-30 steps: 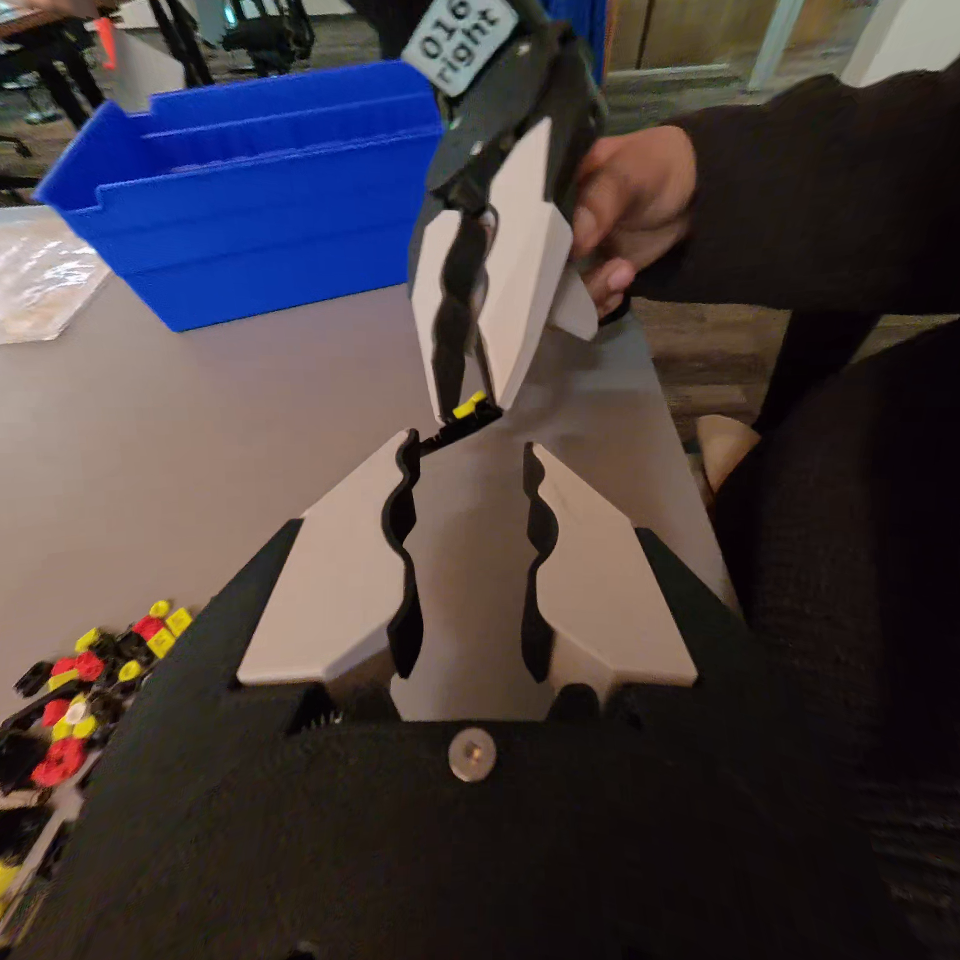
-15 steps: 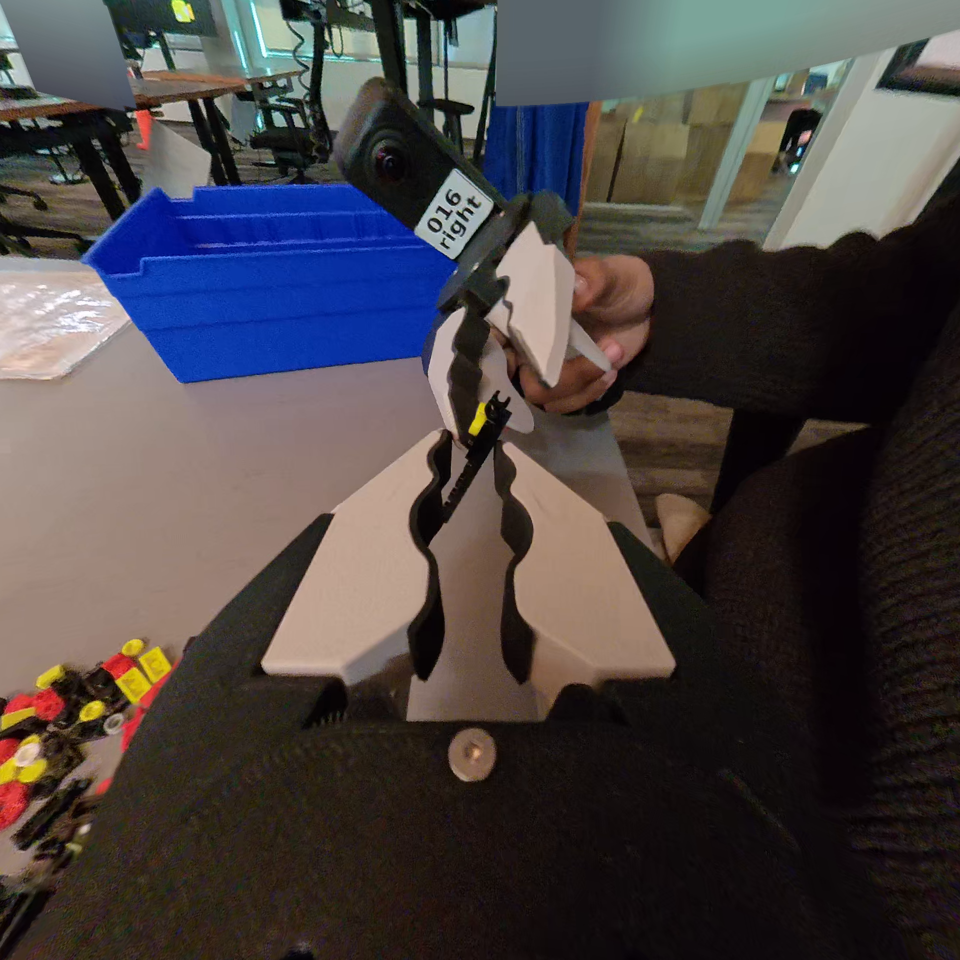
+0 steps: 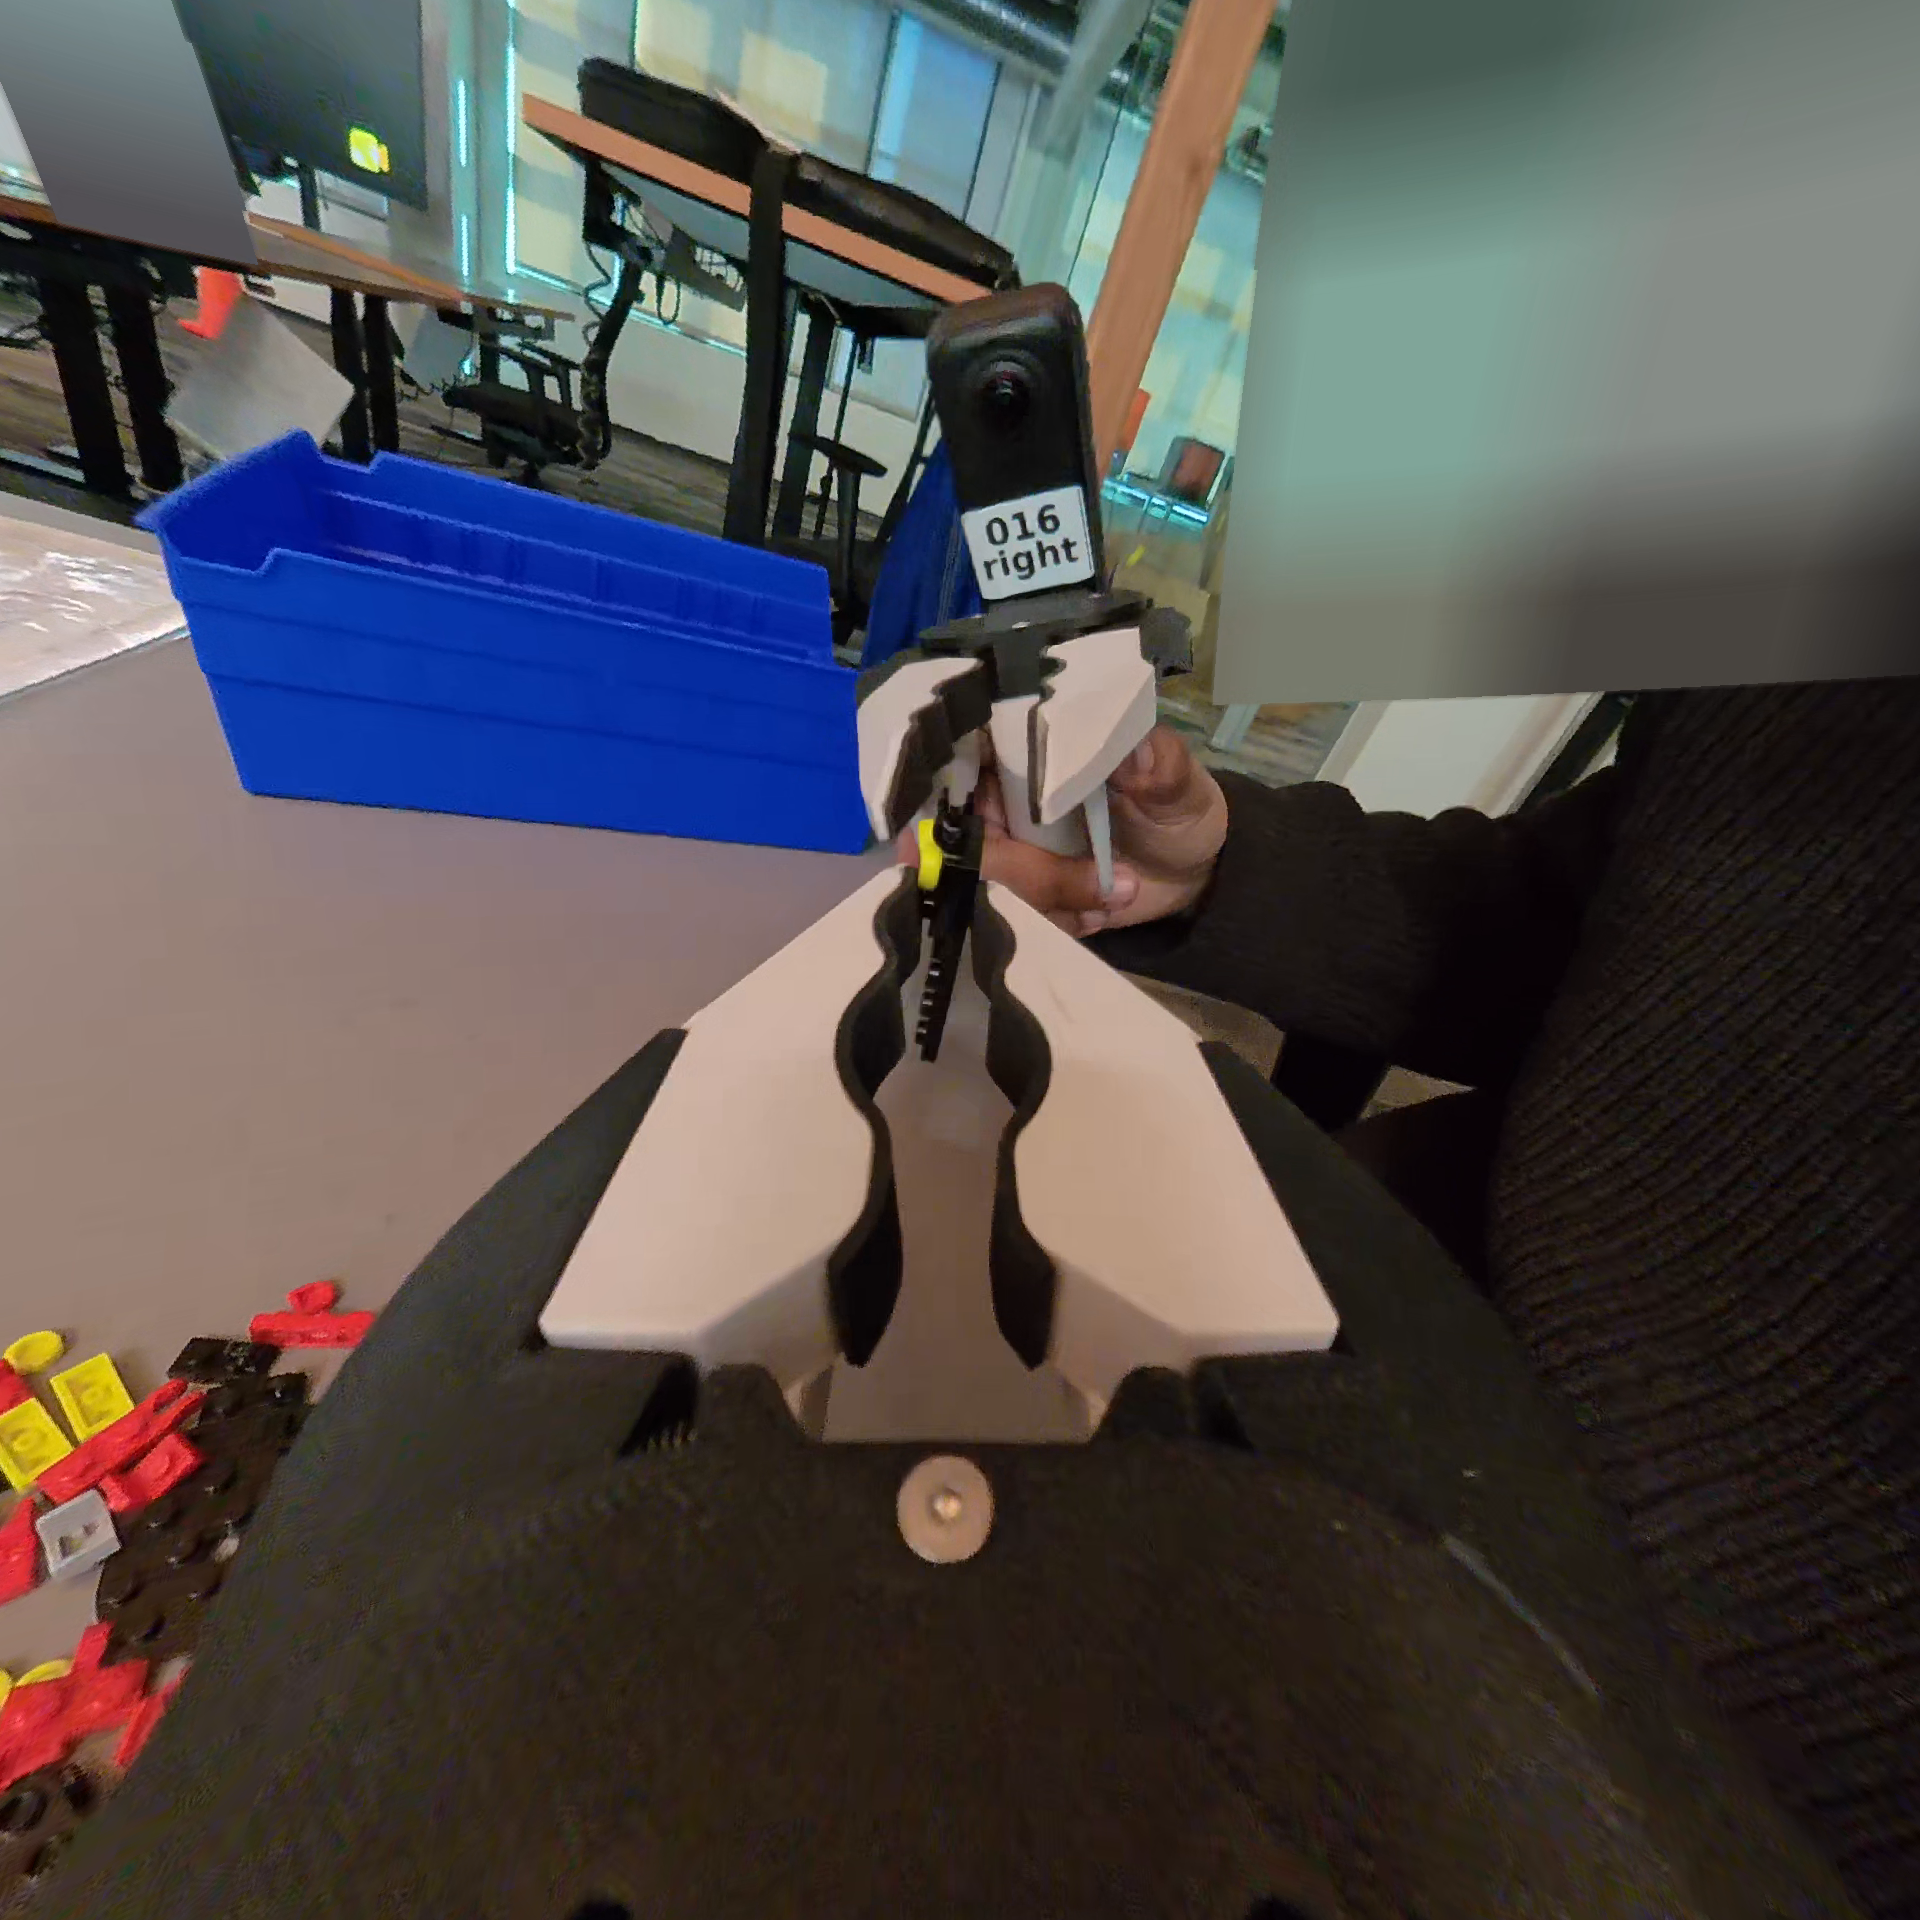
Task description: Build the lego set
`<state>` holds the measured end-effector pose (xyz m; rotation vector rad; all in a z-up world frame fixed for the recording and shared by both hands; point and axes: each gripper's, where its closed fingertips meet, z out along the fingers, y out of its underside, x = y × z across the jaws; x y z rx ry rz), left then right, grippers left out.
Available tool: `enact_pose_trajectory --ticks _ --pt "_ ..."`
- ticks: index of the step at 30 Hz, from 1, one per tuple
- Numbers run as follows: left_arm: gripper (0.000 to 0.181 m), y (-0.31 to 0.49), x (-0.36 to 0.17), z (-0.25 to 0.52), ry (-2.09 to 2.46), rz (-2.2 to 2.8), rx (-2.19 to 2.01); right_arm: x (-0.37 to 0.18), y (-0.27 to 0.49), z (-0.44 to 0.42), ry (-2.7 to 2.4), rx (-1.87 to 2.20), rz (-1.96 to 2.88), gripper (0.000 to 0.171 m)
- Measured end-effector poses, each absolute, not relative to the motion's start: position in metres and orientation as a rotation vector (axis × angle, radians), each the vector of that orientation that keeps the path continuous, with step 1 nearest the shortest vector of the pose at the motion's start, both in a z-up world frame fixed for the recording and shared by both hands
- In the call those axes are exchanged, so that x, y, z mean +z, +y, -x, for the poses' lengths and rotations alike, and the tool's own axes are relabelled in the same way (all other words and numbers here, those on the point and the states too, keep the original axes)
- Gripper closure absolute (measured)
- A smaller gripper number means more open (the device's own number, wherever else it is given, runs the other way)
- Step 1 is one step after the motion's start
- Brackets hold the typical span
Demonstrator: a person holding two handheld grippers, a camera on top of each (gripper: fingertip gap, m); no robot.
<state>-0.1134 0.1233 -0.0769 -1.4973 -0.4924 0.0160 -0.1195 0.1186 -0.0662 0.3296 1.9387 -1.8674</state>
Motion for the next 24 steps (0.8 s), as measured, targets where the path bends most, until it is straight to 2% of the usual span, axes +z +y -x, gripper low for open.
enact_pose_trajectory --ticks 7,12,20,24 --pt "0.176 0.126 -0.076 0.108 -0.457 1.502 0.011 -0.056 0.116 0.111 2.148 -2.058 -0.132 0.147" --pt "0.176 0.133 -0.077 0.098 -0.398 1.531 -0.005 -0.065 0.111 0.101 2.203 -2.007 -0.06 0.148" --pt "0.176 0.134 -0.075 0.096 -0.397 1.525 -0.017 -0.065 0.111 0.099 2.223 -2.013 -0.027 0.161" --pt "0.176 0.134 -0.075 0.096 -0.401 1.517 -0.034 -0.064 0.11 0.099 2.211 -2.018 -0.032 0.161"
